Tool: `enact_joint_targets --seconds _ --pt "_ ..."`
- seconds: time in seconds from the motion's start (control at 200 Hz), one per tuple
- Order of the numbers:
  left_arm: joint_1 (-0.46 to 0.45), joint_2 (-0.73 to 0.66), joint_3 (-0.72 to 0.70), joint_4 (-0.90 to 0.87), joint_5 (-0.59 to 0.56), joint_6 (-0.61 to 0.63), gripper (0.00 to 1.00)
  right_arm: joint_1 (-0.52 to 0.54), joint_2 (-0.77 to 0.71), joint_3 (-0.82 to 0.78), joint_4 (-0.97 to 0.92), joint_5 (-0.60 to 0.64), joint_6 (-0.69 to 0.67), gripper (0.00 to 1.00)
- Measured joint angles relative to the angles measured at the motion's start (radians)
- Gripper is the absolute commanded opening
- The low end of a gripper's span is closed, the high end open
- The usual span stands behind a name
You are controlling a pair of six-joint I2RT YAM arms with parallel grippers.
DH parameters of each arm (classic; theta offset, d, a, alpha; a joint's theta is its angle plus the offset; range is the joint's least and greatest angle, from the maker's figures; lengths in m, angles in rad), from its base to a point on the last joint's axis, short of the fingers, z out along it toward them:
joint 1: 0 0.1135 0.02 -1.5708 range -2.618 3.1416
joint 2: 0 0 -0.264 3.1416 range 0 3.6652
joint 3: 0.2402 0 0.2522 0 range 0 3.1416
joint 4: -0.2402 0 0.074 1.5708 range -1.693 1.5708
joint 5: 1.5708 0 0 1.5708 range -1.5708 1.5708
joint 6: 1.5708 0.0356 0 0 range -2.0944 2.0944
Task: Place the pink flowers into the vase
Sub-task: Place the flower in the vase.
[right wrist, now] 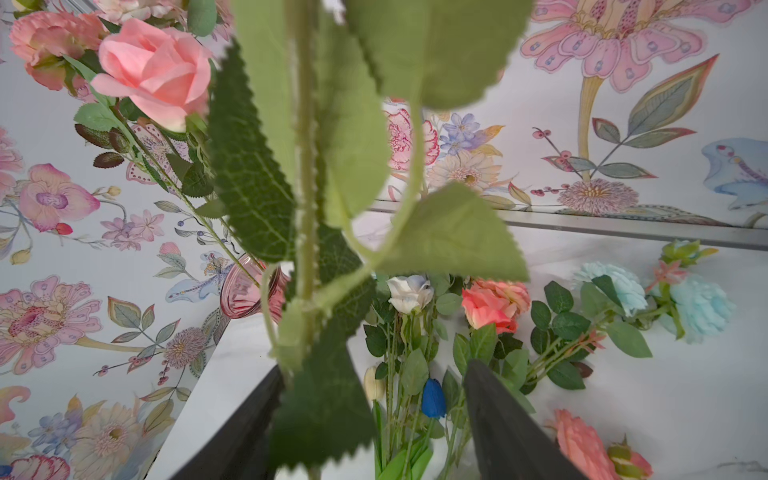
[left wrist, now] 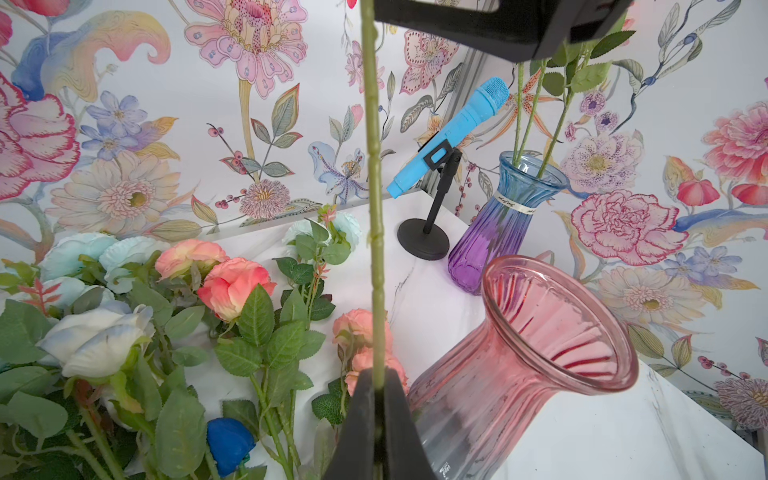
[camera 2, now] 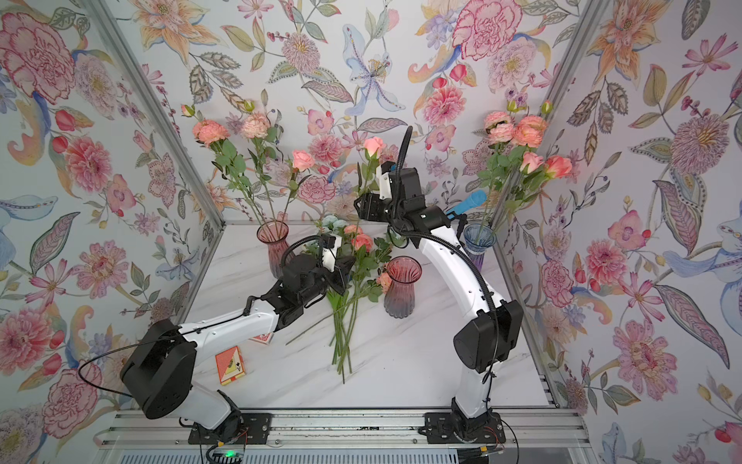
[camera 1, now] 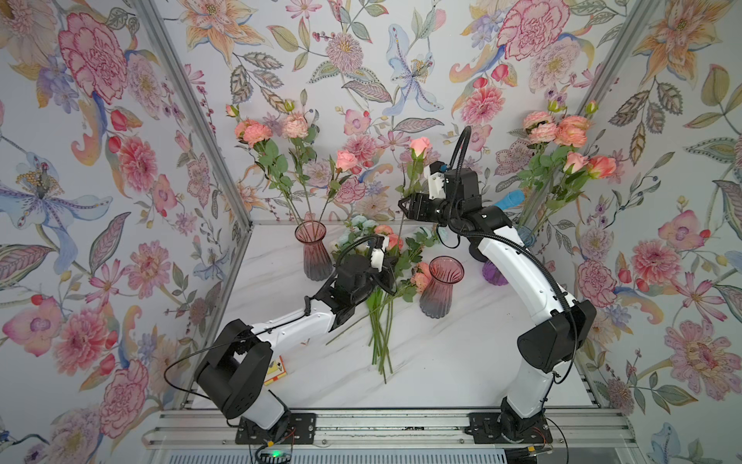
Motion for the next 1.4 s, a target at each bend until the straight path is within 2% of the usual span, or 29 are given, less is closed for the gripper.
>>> enact_joint_targets --seconds 0.465,0.6,0.811,0.926,1.041,1.236,1.401 --pt "-0.005 0.0 -0.013 0.0 0.0 -0.002 0.0 0.032 0.034 0.068 0.001 -0.011 0.024 0.0" --pt "-0.005 0.003 -0.009 -0.006 0.0 0.001 0.0 0.034 0.034 0.068 0.0 -0.008 0.023 0.0" --pt "-0.005 0.049 0.026 -0.013 -0.011 0.03 0.18 0.034 0.045 0.076 -0.002 0.021 0.011 0.0" --pt "-0.005 0.051 0.026 -0.034 -0.025 0.043 0.2 0.034 0.076 0.109 0.001 0.037 0.002 0.0" --pt "-0.005 0.053 0.029 -0.039 -0.027 0.055 0.34 0.035 0.097 0.127 0.0 0.042 -0.007 0.0" --pt "-0.005 0.063 0.05 -0.047 -0.033 0.064 0.36 0.035 0.102 0.146 -0.001 0.045 -0.024 0.0" --pt "-0.006 0.064 0.051 -0.05 -0.034 0.079 0.56 0.035 0.102 0.16 0.003 0.061 -0.047 0.0"
